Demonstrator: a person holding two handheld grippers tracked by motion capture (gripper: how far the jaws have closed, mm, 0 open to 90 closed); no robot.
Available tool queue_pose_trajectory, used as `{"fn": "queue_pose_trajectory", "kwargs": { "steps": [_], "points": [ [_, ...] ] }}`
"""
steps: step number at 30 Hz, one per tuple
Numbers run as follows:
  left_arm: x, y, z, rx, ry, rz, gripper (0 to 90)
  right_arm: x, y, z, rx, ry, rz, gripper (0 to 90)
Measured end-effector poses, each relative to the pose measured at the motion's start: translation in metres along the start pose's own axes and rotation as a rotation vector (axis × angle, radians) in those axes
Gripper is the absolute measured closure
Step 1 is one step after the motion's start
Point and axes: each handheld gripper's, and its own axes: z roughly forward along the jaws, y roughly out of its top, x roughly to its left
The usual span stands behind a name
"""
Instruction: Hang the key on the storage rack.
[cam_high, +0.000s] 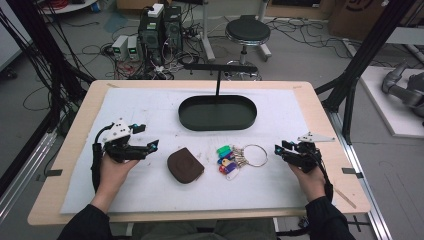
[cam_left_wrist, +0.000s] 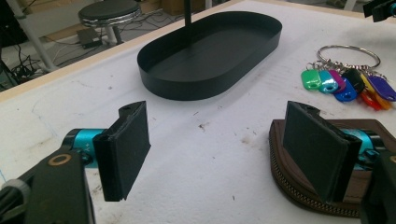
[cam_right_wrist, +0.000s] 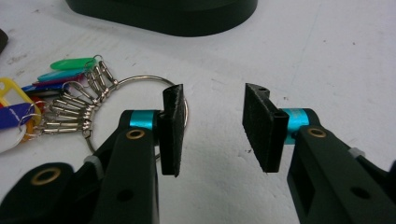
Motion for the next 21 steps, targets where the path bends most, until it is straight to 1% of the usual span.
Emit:
{"fn": "queue_pose_trajectory", "kwargs": {
  "steps": [7,16,18,20,21],
  "points": [
    [0.000,-0.001,-0.001,0.002,0.005,0.002,23.5,0.007,0.000,0.005,0.034,0.010,0.002,69.1],
    [0.000,-0.001,0.001,0.010,0.003,0.009,23.5,0.014,-0.001,0.015,0.086,0.019,0.000,72.8],
    [-0.001,-0.001,0.001,0.010,0.002,0.009,23.5,0.016,-0.001,0.018,0.105,0.020,-0.007,73.0],
    [-0.001,-0.001,0.001,0.009,0.002,0.008,23.5,0.017,-0.001,0.020,0.110,0.021,-0.012,73.1],
    [-0.001,-0.001,0.001,0.009,0.002,0.008,23.5,0.019,-0.001,0.023,0.123,0.022,-0.021,73.3]
  ]
}}
